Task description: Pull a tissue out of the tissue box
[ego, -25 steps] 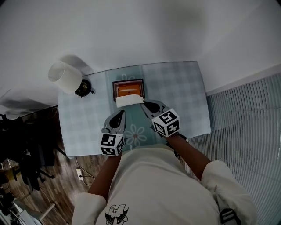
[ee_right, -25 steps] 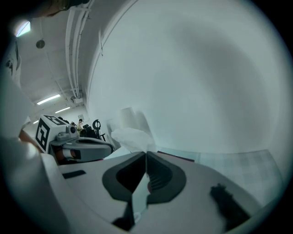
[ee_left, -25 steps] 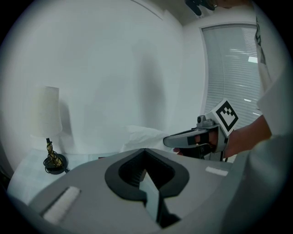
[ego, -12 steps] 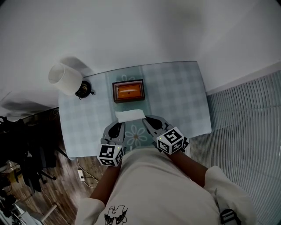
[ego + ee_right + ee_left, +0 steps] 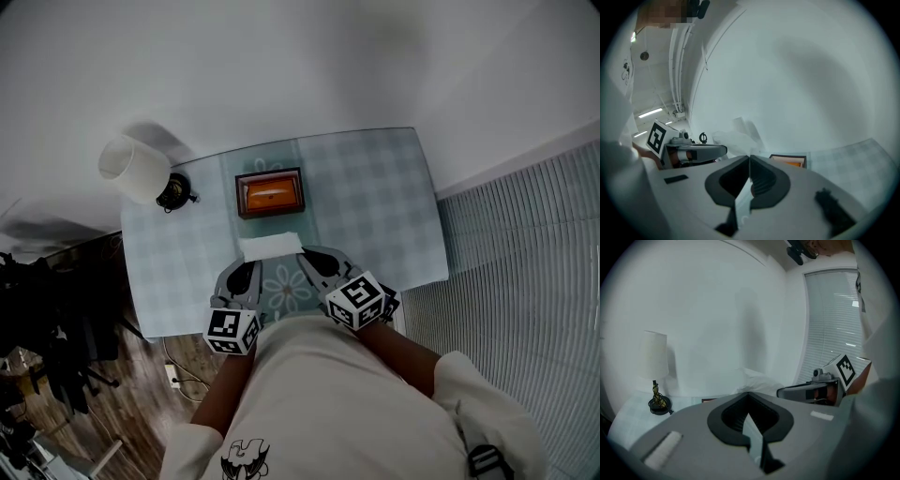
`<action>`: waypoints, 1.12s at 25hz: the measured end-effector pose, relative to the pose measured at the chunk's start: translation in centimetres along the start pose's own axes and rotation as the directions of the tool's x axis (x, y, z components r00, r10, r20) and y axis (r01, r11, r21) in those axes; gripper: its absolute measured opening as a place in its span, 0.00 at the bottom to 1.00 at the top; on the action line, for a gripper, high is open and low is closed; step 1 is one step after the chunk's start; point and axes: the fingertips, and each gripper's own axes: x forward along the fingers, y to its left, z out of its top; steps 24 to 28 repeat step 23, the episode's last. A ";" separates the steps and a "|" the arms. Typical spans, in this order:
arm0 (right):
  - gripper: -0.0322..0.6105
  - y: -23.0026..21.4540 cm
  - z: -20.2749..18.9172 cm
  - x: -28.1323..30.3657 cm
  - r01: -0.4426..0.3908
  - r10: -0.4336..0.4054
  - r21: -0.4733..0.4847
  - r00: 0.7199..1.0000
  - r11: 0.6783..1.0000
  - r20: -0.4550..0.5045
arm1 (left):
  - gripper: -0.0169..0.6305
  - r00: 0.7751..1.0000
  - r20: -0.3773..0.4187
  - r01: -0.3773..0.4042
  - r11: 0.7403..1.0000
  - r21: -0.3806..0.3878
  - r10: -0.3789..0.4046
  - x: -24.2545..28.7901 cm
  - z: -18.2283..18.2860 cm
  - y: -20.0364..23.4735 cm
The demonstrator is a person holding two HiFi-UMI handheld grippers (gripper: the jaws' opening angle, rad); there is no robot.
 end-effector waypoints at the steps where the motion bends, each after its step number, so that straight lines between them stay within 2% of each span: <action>1: 0.07 0.0 -0.1 0.0 0.001 -0.001 0.003 1.000 1.000 -0.003 | 0.04 1.000 0.000 0.001 1.000 0.001 -0.001 0.0 0.0 -0.1; 28: 0.07 -1.3 -0.7 0.2 0.031 -0.030 0.025 0.999 0.999 -0.029 | 0.04 1.000 -0.013 0.018 1.000 -0.009 -0.018 0.5 -0.5 -0.5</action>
